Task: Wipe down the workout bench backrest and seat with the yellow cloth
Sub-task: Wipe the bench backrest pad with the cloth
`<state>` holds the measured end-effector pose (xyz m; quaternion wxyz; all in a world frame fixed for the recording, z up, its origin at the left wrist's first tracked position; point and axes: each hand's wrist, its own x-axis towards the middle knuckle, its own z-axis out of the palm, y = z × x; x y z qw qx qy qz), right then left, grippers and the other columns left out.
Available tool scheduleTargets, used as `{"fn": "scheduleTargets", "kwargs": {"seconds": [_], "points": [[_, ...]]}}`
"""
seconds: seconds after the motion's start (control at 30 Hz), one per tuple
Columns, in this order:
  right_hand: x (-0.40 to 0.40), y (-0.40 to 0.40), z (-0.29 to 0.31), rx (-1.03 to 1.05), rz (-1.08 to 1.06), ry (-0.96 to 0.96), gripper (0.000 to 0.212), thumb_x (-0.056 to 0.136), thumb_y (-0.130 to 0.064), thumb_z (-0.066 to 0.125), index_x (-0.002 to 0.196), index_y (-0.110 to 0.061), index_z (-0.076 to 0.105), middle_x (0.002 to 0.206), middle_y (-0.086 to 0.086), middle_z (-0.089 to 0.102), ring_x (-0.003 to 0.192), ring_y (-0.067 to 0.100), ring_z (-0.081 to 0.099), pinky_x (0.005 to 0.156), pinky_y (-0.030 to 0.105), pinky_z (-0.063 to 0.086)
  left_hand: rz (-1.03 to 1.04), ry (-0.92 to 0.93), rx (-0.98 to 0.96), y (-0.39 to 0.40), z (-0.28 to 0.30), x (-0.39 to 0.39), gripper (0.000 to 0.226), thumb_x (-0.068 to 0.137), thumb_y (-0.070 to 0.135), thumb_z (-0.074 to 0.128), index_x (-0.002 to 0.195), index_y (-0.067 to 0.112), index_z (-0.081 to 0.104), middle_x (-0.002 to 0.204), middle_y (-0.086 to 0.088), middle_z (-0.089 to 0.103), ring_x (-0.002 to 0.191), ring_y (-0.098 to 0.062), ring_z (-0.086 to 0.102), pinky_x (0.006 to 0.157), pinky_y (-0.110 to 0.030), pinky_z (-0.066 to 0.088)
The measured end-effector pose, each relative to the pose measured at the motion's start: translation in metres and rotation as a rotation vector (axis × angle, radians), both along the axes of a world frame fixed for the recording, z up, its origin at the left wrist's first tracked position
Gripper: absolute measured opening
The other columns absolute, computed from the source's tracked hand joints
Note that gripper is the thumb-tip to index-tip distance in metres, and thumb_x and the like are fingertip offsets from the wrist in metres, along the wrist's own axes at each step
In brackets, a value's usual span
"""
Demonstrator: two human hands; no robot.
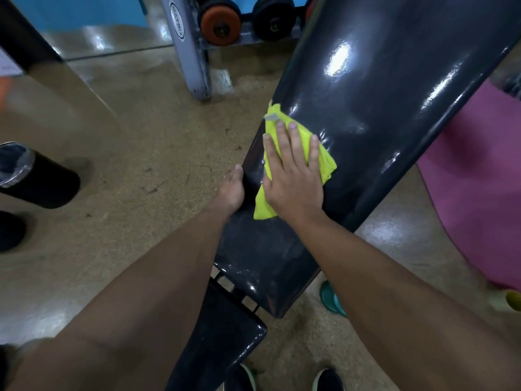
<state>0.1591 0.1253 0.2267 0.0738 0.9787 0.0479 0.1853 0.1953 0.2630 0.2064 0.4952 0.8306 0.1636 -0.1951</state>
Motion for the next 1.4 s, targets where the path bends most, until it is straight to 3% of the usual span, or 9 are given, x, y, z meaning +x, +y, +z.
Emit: {"fn": "scheduleTargets", "kwargs": {"seconds": [0.1,0.23,0.4,0.57,0.77,0.97,1.1,1.2,1.4], "points": [[0.013,0.017,0.004,0.031,-0.023,0.018,0.068,0.101,-0.041,0.037,0.162,-0.013,0.024,0.172,0.014,0.005,0.159,0.034,0.002,0.123,0.061,-0.006,-0.01,0.014,0.014,0.001,-0.005,0.0,0.057,0.103,0.047,0.022,0.142,0.012,0.043,0.149,-0.013,0.038,0.138,-0.026,0.033,0.111,-0.034,0.023],[-0.005,0.029,-0.017,-0.083,0.139,0.138,0.066,0.104,-0.039,0.039,0.163,-0.015,0.023,0.172,0.011,0.003,0.159,0.031,-0.001,0.122,0.058,-0.012,-0.023,-0.025,-0.021,-0.001,-0.004,0.0,0.054,0.104,0.043,0.021,0.139,0.012,0.048,0.146,-0.014,0.043,0.135,-0.025,0.038,0.109,-0.034,0.026],[-0.022,0.002,-0.013,0.059,0.013,-0.019,0.064,0.099,-0.036,0.045,0.159,-0.016,0.034,0.171,0.011,0.016,0.158,0.031,0.013,0.125,0.057,-0.001,0.002,-0.005,-0.005,0.0,-0.005,0.0,0.056,0.103,0.046,0.022,0.144,0.011,0.04,0.151,-0.011,0.035,0.14,-0.024,0.029,0.112,-0.031,0.018],[0.011,0.022,0.001,0.13,-0.068,-0.054,0.065,0.096,-0.037,0.043,0.157,-0.014,0.037,0.17,0.014,0.015,0.158,0.033,0.011,0.124,0.061,0.0,-0.005,-0.003,0.028,-0.003,-0.01,-0.001,0.057,0.103,0.047,0.019,0.143,0.013,0.041,0.149,-0.013,0.038,0.138,-0.025,0.033,0.109,-0.031,0.023],[-0.02,0.005,-0.023,-0.005,0.153,0.02,0.067,0.096,-0.04,0.053,0.157,-0.017,0.039,0.17,0.013,0.019,0.158,0.032,0.015,0.126,0.057,0.001,-0.013,-0.009,0.007,-0.002,-0.011,0.0,0.058,0.103,0.047,0.019,0.144,0.012,0.041,0.15,-0.011,0.036,0.14,-0.023,0.031,0.114,-0.033,0.018],[-0.01,-0.026,0.002,0.146,-0.134,-0.208,0.066,0.096,-0.038,0.05,0.157,-0.018,0.039,0.167,0.015,0.025,0.156,0.037,0.021,0.124,0.062,0.006,0.013,0.012,0.034,-0.001,-0.015,-0.001,0.062,0.102,0.052,0.019,0.146,0.012,0.037,0.152,-0.01,0.033,0.141,-0.024,0.027,0.114,-0.033,0.014],[-0.022,-0.013,-0.008,0.074,0.011,-0.088,0.069,0.098,-0.039,0.049,0.161,-0.017,0.03,0.17,0.017,0.016,0.157,0.037,0.013,0.124,0.062,-0.002,0.033,0.036,0.052,-0.004,-0.014,-0.002,0.069,0.098,0.059,0.017,0.145,0.012,0.036,0.152,-0.013,0.033,0.141,-0.026,0.028,0.115,-0.035,0.014],[-0.051,-0.035,-0.026,0.007,0.116,-0.07,0.067,0.098,-0.04,0.052,0.16,-0.019,0.035,0.168,0.015,0.023,0.156,0.035,0.019,0.125,0.059,0.005,0.036,0.03,0.047,-0.005,-0.011,-0.002,0.068,0.099,0.057,0.019,0.145,0.011,0.037,0.153,-0.012,0.032,0.141,-0.025,0.027,0.115,-0.033,0.012],[-0.053,-0.071,-0.02,0.095,-0.055,-0.274,0.059,0.1,-0.038,0.051,0.155,-0.021,0.044,0.164,0.015,0.034,0.153,0.036,0.028,0.123,0.063,0.014,0.049,0.002,0.039,-0.005,-0.014,-0.004,0.063,0.101,0.054,0.019,0.146,0.014,0.036,0.153,-0.008,0.032,0.142,-0.022,0.026,0.115,-0.033,0.011]]}}
